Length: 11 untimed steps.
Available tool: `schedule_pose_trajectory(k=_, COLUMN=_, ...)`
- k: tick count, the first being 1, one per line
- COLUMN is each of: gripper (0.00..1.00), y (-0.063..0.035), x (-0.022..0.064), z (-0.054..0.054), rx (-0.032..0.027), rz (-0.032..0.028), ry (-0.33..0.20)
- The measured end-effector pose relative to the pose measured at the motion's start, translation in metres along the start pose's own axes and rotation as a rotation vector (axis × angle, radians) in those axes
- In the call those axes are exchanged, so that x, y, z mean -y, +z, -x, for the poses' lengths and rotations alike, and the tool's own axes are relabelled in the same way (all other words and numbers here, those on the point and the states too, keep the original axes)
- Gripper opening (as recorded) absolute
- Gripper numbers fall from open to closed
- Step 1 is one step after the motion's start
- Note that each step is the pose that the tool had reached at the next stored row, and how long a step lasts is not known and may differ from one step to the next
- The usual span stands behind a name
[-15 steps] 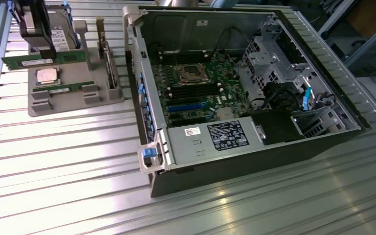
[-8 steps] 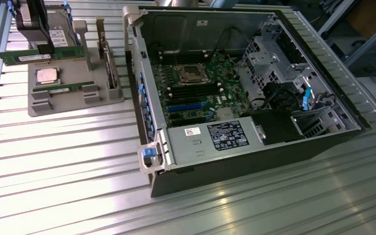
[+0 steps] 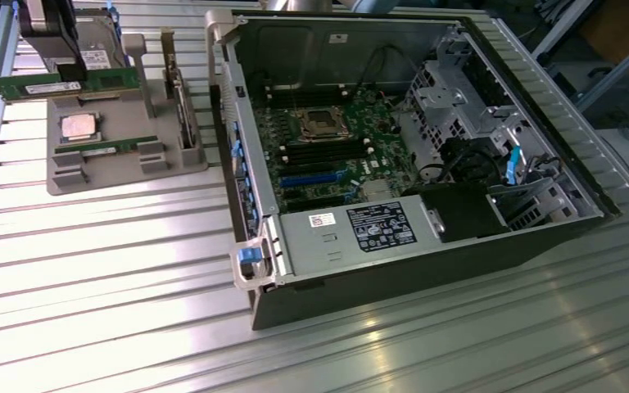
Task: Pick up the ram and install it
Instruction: 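Pick up the ram and move it above insertion slot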
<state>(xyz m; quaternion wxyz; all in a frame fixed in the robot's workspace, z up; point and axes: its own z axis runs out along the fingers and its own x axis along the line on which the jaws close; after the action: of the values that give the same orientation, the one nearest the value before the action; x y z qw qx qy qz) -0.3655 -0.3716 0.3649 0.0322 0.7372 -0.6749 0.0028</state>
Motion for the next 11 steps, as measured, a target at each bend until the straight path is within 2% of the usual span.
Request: schedule_pose_trajectory(k=11, gripper=0.12, y=-0.0153, x=-0.0007, z=-0.001, rx=0.0, rz=0.0, ry=0.0)
